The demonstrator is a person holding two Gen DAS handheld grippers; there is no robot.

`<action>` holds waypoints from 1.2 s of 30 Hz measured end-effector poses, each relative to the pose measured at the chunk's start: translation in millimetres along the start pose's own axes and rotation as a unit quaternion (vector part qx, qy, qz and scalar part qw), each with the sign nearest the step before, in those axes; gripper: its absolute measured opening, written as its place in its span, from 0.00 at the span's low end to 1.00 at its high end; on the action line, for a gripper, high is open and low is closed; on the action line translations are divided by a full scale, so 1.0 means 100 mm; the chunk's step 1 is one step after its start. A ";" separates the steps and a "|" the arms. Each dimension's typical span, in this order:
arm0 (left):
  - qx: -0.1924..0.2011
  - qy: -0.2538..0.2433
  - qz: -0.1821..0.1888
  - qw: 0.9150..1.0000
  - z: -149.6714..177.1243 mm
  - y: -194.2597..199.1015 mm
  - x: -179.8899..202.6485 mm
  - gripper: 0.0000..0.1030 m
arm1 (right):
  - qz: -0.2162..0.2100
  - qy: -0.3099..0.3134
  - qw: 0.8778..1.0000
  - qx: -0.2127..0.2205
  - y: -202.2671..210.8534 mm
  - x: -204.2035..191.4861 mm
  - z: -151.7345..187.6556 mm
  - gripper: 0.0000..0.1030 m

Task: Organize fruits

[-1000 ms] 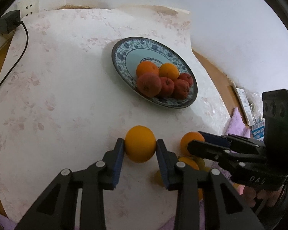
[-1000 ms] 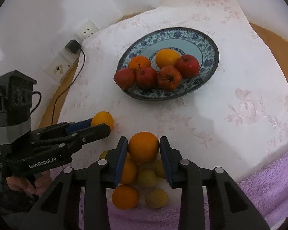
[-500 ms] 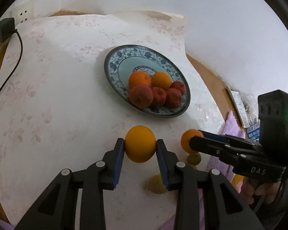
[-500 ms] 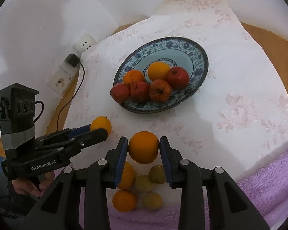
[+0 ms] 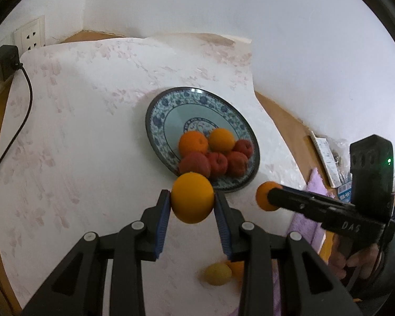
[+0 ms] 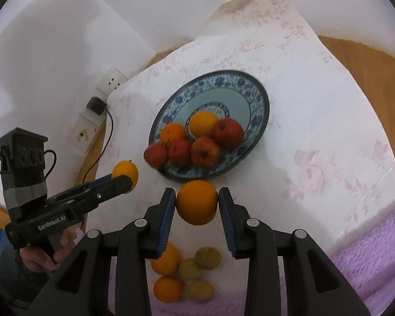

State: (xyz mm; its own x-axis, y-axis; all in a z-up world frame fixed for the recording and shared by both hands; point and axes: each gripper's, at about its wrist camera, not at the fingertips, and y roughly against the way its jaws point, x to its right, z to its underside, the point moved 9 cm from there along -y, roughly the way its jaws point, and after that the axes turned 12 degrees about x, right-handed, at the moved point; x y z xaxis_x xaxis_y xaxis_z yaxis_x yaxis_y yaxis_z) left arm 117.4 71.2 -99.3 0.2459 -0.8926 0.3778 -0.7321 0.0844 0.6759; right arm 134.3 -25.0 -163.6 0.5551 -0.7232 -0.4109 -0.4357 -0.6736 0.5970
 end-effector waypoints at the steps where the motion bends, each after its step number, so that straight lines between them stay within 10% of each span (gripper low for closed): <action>1: 0.000 0.000 0.000 1.000 -0.01 -0.01 -0.01 0.34 | -0.001 -0.003 1.000 0.003 0.00 0.01 -0.04 0.34; 36: -0.005 0.001 -0.016 1.000 -0.41 -0.51 -0.20 0.34 | -0.006 -0.027 1.000 -0.006 -0.62 0.35 -0.82 0.34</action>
State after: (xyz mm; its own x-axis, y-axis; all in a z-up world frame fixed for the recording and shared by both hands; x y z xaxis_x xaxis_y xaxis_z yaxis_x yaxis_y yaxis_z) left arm 175.9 103.1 -115.0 0.2703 -0.8940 0.3573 -0.7174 0.0604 0.6940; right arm 239.0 4.3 -158.7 0.5207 -0.7228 -0.4544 -0.4205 -0.6803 0.6002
